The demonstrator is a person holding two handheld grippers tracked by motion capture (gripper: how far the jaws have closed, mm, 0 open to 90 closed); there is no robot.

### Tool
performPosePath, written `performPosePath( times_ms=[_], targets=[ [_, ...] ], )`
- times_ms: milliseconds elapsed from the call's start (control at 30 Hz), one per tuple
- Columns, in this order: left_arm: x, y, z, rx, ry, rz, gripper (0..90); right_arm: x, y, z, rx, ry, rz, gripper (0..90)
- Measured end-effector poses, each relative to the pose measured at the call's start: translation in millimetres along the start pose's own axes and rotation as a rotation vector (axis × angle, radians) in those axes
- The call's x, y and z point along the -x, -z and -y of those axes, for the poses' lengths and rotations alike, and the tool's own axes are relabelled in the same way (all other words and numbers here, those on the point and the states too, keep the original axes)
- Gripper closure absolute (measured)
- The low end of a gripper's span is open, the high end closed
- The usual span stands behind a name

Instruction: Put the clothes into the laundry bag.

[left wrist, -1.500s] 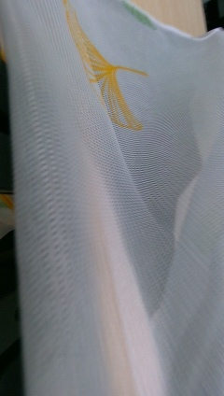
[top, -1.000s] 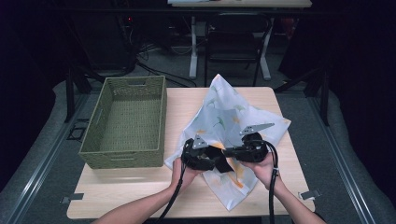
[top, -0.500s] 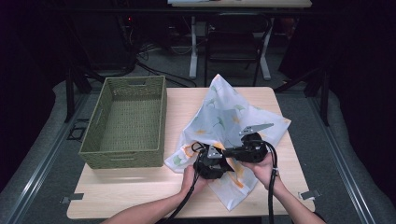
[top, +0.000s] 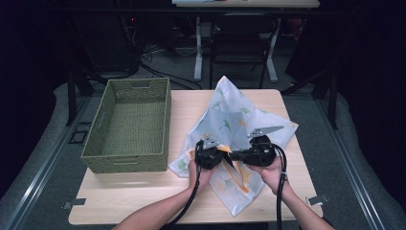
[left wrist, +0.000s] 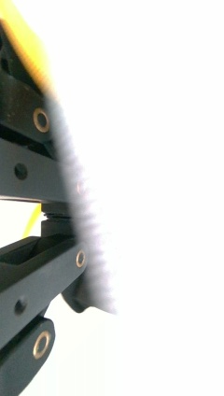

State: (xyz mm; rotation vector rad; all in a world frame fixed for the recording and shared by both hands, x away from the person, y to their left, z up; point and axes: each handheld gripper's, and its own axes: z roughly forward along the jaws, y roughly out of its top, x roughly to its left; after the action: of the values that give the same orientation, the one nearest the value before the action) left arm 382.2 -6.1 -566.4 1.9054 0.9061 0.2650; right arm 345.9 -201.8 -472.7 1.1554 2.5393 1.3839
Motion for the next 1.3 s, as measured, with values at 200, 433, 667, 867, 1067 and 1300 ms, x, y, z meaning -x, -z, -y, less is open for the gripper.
performPosePath(
  times_ms=[200,433,667,867,1067,1300],
  targets=[
    [-3.9,-7.3,0.7,0.005,0.035,-0.05,88.8,1.6,-5.2,2.4,-0.038,0.002,0.006,88.7],
    [-6.3,4.5,0.9,-0.143,-0.047,0.0,53.6,5.4,-12.4,6.0,-0.097,-0.001,0.023,88.6],
    [-1.0,38.5,11.5,-0.238,-0.111,-0.002,40.5,4.1,-17.3,7.0,-0.122,0.024,0.033,88.6],
    [-13.5,44.6,22.4,-0.303,-0.103,0.0,64.5,3.6,-18.5,6.3,-0.129,0.025,0.038,88.5],
    [-6.2,47.3,27.3,-0.319,-0.163,0.044,89.4,4.9,-18.3,7.3,-0.134,0.032,0.048,88.5],
    [13.8,65.6,35.4,-0.351,-0.212,0.125,89.3,5.8,-16.9,7.4,-0.139,0.042,0.069,88.5]
  ],
)
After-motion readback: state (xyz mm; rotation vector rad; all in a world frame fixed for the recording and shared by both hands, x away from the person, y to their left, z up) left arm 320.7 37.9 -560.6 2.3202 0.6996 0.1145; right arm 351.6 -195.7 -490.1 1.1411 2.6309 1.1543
